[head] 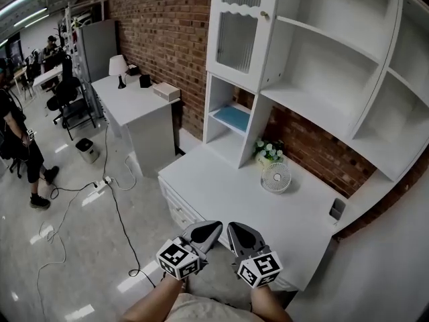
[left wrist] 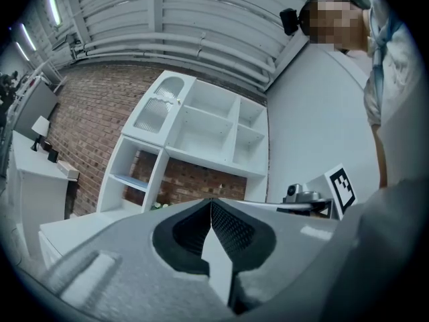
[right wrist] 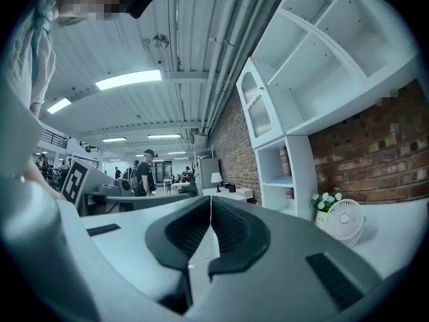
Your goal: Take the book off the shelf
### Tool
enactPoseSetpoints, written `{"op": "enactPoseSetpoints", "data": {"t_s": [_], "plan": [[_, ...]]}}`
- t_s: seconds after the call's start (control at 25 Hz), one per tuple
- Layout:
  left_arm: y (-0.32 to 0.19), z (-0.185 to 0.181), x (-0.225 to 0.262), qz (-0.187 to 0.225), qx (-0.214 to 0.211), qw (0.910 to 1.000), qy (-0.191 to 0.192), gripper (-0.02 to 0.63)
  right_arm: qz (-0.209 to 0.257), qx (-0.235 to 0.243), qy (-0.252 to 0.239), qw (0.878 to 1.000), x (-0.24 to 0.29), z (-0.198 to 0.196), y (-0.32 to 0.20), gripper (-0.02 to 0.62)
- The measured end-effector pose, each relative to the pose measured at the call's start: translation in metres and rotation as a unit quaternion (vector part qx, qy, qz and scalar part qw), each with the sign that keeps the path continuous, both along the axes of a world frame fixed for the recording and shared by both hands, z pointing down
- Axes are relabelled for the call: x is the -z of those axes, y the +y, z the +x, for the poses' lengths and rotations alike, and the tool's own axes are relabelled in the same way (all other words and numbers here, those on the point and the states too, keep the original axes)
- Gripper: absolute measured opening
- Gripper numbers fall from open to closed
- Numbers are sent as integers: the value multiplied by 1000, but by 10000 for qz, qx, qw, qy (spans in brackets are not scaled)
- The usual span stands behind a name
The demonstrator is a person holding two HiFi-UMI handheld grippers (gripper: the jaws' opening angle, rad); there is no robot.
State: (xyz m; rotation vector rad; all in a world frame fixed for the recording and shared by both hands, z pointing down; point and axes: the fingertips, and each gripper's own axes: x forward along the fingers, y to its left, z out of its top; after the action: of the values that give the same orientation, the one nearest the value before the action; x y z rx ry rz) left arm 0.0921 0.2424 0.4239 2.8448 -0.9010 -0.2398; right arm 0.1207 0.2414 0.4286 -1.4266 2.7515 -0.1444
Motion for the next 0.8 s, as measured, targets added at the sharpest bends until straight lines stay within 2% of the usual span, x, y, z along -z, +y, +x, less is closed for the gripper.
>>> {"op": "enactPoseSetpoints", "data": {"t_s": [0.44,0.8], "plan": [[-74,-58,-1,-119,136,9997,140,9,-24,78,84,9999,2,-55,-77,15],[-140,-113,0,-124,-19,9997,221,9,-28,-309,161,9994,5,-93,-143,17]]}}
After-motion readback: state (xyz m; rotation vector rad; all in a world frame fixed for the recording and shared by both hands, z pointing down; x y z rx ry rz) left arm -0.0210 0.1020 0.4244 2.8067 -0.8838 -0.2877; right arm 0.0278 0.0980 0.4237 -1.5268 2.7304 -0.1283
